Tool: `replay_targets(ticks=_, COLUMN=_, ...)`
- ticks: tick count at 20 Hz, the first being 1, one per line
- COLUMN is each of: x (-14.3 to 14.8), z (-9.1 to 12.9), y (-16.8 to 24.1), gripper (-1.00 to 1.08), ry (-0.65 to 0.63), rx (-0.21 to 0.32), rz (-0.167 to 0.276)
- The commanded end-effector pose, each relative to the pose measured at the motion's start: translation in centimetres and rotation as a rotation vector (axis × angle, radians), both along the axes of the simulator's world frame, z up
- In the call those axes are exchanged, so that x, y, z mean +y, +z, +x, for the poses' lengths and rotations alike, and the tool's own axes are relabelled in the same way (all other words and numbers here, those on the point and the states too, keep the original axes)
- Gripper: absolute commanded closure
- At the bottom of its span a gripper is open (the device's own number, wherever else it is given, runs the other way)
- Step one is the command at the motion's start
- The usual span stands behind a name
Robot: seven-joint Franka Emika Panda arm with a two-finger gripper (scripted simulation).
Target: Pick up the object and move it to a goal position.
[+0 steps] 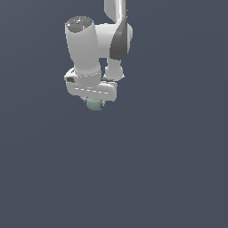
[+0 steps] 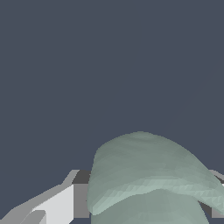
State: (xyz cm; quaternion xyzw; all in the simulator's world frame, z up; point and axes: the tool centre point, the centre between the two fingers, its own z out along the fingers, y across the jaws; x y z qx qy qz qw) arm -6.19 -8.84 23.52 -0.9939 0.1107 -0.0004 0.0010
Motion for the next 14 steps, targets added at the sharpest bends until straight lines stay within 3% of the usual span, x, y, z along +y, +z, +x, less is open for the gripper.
replay_targets(ticks=1, x=-1.5, z=-0.1, y=2.6, gripper=1.08, ry=0.0, rx=0.001, rz=0.0)
replay_targets(ticks=14, x=-8.7, z=0.0, y=15.5, gripper=1.08, ry=0.0, rx=0.001, rz=0.0)
